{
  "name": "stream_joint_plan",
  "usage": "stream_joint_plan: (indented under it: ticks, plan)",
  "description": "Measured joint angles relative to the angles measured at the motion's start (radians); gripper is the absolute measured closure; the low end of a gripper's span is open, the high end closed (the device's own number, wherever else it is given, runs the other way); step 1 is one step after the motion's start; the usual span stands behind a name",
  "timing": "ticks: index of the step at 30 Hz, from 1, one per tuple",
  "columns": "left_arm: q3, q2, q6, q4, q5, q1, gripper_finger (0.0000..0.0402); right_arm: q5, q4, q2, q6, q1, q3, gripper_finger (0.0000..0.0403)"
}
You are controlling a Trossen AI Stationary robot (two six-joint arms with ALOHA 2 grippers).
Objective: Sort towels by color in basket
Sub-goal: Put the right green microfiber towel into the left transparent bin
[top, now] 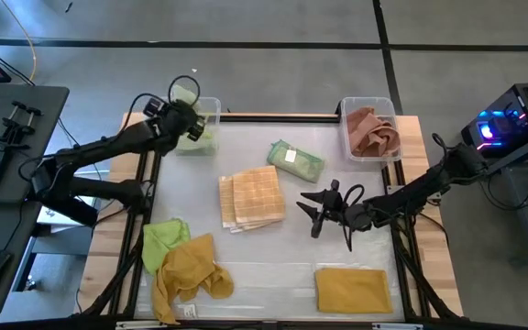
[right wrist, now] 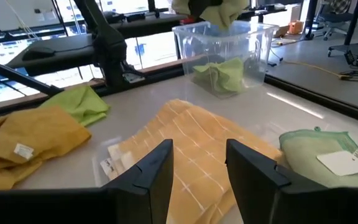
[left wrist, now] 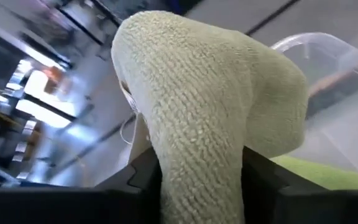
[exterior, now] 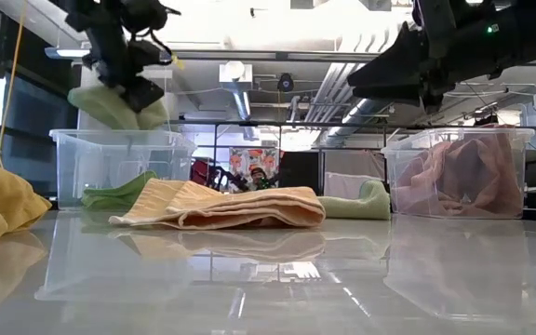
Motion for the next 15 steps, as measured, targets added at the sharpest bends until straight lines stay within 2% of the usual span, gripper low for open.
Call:
stream_joint_plan:
  ticks: [4,11,15]
  plan:
    - [-0.006,0.000,0.007,0.027,0.105,0.055,0.0219,-0.001,-0.032,0.000,0.029,0.000,0.000,0.0261]
    - [-0.006,-0.025,0.034,0.092,0.113,0.101,0.0167,-0.003,-0.064,0.000,0.082,0.000,0.000,0.0261]
    - [-0.006,-0.044,0.015,0.087,0.113,0.105,0.0152,-0.003,-0.081,0.000,0.110,0.000,0.000,0.0261]
